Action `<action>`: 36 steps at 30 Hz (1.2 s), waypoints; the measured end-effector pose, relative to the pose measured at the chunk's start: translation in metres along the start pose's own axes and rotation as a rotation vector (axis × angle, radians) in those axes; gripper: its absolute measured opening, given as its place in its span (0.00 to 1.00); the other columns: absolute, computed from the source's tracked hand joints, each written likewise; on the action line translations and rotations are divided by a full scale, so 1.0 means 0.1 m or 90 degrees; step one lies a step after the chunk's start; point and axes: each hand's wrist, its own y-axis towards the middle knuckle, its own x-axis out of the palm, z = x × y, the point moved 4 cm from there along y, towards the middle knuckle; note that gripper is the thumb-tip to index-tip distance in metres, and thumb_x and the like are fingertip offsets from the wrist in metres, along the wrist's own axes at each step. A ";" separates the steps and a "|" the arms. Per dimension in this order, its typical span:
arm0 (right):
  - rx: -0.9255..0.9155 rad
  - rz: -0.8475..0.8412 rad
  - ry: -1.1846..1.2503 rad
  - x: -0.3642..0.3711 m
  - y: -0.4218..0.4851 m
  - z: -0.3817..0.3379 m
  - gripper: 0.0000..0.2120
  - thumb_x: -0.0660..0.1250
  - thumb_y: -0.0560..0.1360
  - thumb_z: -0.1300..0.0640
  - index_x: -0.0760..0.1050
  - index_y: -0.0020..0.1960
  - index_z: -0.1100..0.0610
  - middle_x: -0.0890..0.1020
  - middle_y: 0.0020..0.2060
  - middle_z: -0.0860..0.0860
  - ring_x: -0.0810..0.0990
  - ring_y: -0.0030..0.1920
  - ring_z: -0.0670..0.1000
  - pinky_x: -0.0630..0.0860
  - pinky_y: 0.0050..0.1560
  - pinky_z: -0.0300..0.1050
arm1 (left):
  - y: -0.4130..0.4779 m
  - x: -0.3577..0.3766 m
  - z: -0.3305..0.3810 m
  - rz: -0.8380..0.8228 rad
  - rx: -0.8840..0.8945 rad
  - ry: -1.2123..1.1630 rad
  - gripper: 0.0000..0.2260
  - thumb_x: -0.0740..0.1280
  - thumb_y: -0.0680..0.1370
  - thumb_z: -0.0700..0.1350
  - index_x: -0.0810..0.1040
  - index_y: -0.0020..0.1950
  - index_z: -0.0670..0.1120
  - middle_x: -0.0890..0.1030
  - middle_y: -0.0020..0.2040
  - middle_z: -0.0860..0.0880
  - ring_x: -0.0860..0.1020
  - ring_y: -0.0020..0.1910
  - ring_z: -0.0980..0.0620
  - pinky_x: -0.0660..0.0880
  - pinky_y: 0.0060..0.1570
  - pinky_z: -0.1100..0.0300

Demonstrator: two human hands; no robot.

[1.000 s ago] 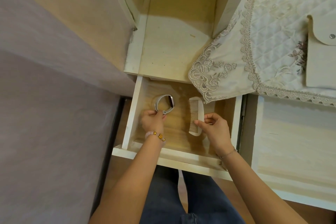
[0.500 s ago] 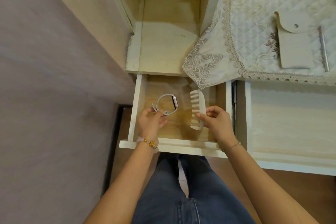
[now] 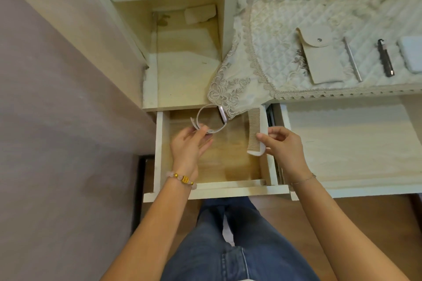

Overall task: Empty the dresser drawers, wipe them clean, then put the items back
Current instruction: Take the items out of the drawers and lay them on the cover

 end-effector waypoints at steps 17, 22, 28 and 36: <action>-0.035 0.065 0.080 -0.52 1.29 -0.82 0.06 0.71 0.71 0.64 0.74 0.41 0.57 0.78 0.34 0.51 0.82 0.35 0.47 0.81 0.36 0.42 | 0.97 1.53 0.32 -0.031 -0.018 0.027 0.03 0.67 0.76 0.37 0.76 0.49 0.38 0.81 0.44 0.43 0.81 0.43 0.50 0.80 0.42 0.61; -0.034 0.078 0.043 -0.53 1.70 -0.90 0.07 0.71 0.71 0.62 0.76 0.42 0.52 0.78 0.34 0.50 0.80 0.40 0.51 0.80 0.50 0.48 | 1.22 1.77 0.28 -0.028 -0.036 0.029 0.01 0.66 0.77 0.36 0.76 0.47 0.39 0.80 0.43 0.43 0.81 0.43 0.49 0.81 0.44 0.59; -0.060 0.099 -0.029 -0.55 1.94 -0.89 0.06 0.71 0.70 0.59 0.77 0.42 0.49 0.80 0.32 0.46 0.81 0.42 0.48 0.77 0.54 0.46 | 1.37 1.93 0.13 -0.005 -0.053 0.068 0.12 0.68 0.76 0.38 0.75 0.57 0.34 0.81 0.46 0.39 0.82 0.41 0.48 0.81 0.44 0.57; -0.104 0.108 -0.192 -0.54 1.94 -0.84 0.12 0.69 0.72 0.55 0.80 0.55 0.55 0.83 0.42 0.48 0.80 0.48 0.47 0.76 0.54 0.43 | 1.40 1.90 0.15 -0.002 -0.006 0.164 0.06 0.69 0.75 0.40 0.76 0.49 0.40 0.81 0.41 0.42 0.81 0.38 0.50 0.81 0.43 0.56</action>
